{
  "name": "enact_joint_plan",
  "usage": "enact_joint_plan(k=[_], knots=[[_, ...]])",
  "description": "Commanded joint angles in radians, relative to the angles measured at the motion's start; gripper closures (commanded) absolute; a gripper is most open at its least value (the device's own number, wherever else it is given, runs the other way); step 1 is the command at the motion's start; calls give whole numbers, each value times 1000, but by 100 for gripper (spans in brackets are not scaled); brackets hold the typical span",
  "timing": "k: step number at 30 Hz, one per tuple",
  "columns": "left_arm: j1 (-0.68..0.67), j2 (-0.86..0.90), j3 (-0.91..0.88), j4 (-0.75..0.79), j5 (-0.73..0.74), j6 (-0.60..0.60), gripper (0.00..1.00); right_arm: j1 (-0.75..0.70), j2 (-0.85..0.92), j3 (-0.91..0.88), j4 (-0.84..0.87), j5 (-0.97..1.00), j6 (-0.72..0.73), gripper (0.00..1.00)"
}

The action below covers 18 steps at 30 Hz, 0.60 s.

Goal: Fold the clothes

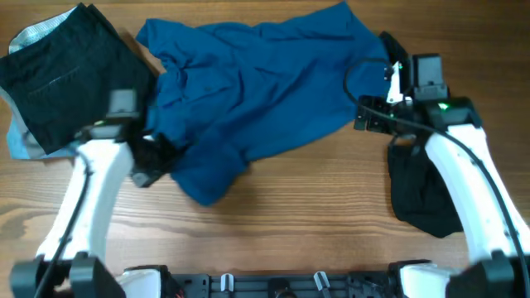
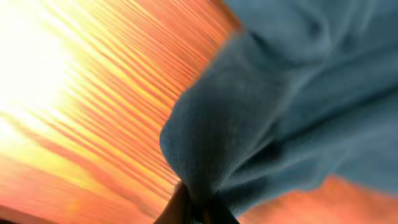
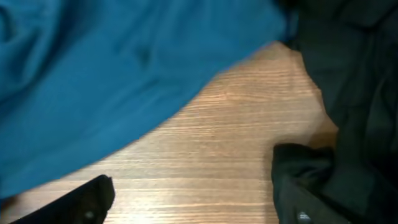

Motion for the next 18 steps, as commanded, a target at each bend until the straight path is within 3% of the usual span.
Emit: enact_joint_plan(k=[1, 2, 4, 6, 10, 14, 16, 18], knots=[[173, -26, 1, -8, -65, 56, 96, -10, 114, 8, 42, 26, 12, 60], [225, -24, 1, -8, -94, 56, 96, -24, 150, 8, 60, 26, 14, 79], [308, -24, 1, -8, -107, 55, 96, -76, 214, 8, 111, 26, 18, 96], [370, -24, 1, -8, -95, 51, 96, -134, 256, 8, 179, 24, 4, 96], [362, -24, 1, -8, -11, 52, 96, -208, 347, 8, 347, 13, -29, 96], [290, -24, 1, -7, 13, 52, 96, -212, 469, 8, 464, -126, -104, 95], [242, -24, 1, -4, 13, 51, 96, -212, 519, 8, 524, -119, -110, 87], [198, -24, 1, -4, 13, 40, 96, -219, 555, 8, 560, 14, -92, 84]])
